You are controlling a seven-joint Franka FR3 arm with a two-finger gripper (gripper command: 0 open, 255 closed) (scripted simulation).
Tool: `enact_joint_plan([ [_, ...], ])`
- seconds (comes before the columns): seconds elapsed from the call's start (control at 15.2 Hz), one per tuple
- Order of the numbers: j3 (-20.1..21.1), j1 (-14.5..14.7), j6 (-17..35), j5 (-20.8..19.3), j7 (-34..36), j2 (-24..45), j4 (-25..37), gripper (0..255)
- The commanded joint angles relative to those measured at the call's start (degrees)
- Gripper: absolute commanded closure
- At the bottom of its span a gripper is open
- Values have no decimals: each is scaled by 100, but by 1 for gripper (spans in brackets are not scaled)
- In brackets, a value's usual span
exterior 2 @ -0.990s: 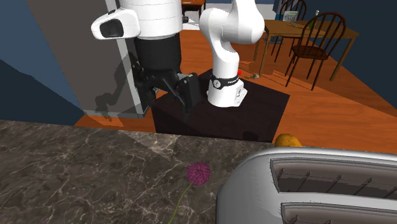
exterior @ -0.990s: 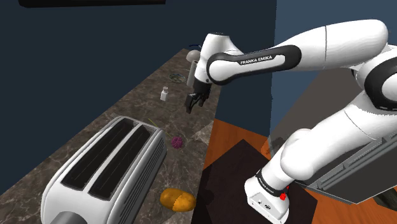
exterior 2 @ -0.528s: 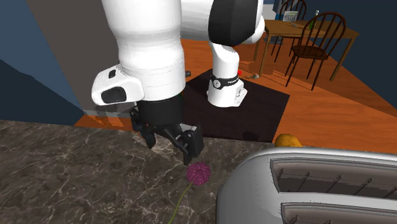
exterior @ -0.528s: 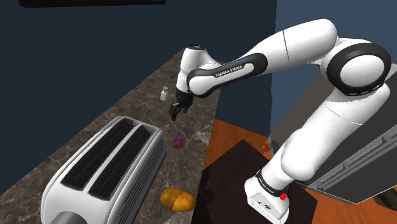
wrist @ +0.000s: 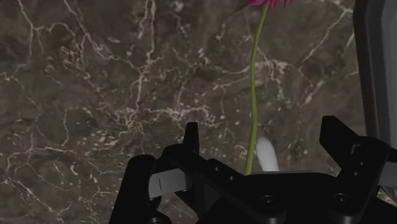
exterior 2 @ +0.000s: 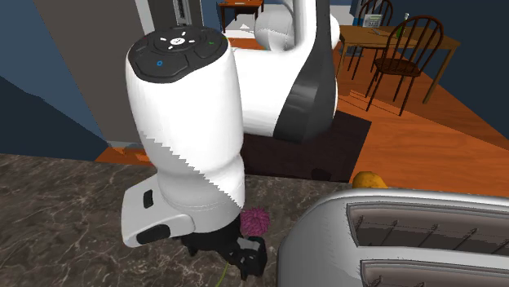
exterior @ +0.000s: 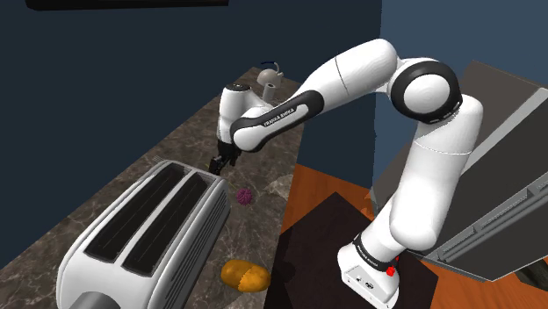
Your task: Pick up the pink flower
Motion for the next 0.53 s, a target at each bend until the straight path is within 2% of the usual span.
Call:
enact_joint_plan([
  [0.0, -24, 52, 95, -94, 37, 218, 117, 0],
  [0.46, -116, 118, 488, -250, 147, 608, 104, 0],
])
